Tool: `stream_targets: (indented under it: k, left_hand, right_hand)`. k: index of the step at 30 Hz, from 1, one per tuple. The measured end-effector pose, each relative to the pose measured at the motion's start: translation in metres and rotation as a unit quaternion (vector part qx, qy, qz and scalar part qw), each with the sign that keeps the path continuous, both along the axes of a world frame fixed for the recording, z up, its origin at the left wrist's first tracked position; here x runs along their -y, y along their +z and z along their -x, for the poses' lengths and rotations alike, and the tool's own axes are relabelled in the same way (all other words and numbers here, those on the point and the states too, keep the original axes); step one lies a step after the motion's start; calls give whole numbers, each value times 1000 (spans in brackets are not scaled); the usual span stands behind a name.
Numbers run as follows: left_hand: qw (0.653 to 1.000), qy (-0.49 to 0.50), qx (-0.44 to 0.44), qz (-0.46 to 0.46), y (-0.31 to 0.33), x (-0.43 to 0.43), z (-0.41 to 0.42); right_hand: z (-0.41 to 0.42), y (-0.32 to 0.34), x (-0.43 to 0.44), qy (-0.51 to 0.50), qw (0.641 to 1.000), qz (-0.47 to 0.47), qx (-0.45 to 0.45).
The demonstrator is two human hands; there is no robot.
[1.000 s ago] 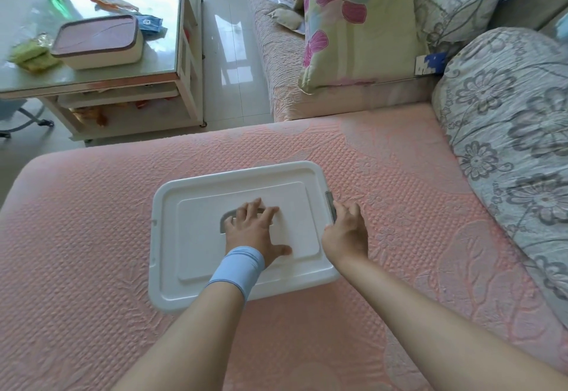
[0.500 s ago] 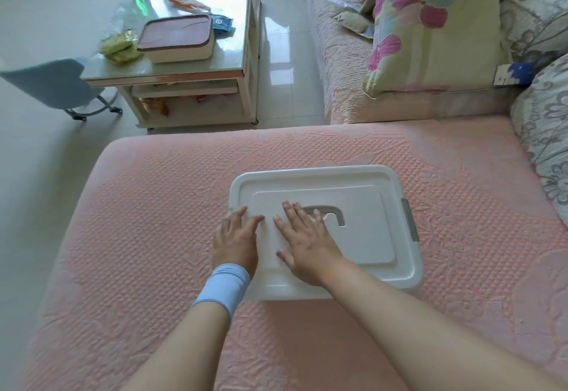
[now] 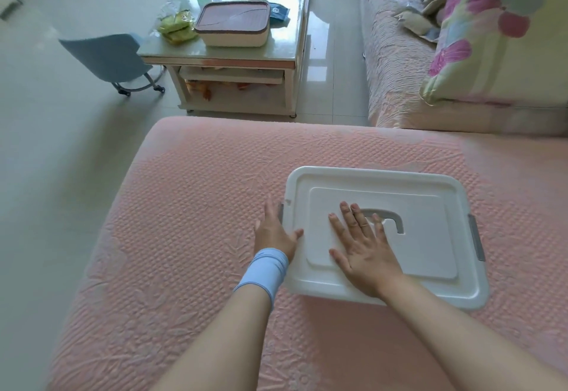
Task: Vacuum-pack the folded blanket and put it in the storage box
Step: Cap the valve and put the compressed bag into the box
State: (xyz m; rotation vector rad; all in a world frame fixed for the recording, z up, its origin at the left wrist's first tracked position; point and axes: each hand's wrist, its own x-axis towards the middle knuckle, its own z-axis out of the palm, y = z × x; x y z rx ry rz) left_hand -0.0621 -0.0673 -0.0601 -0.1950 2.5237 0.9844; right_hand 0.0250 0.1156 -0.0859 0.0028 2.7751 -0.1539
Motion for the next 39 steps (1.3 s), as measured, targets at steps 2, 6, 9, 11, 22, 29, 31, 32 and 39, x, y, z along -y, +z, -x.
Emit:
stream_targets:
  k: [2,6,9,11,22,29,31,32,39]
  left_hand:
    - [997,-34,-41,48,3,-1,-2]
    - [993,-68,-98,21,6,-9,-21]
    - [990,-82,-103,47,3,-6,-20]
    - [982,-120,-92,117,2,-4,-15]
    - [943,-165,-103,269,4,-44,-28]
    - [931,-236,-101,258,16,-109,6]
    - [915,-301,-119,240,20,-142,21]
    - [904,-333,-127,235,21,-160,24]
    - [936,-222,-109,251,14,-222,-36]
  right_hand:
    - [1,0,0,-1,1000,1,1]
    - [2,0,1,4,1000,-11,13]
    - [4,-1,1,5,1000,-7,17]
    - [5,-1,0,7,1000,-5,22]
    - [-24,16,-66,35,999,17,7]
    - [-41,20,-127,-120,992,9,49]
    - [-59,18,-143,-174,984,-8,30]
    - [-69,18,-152,-199,979,-22,27]
    - [-104,27,-225,-257,959,-107,-46]
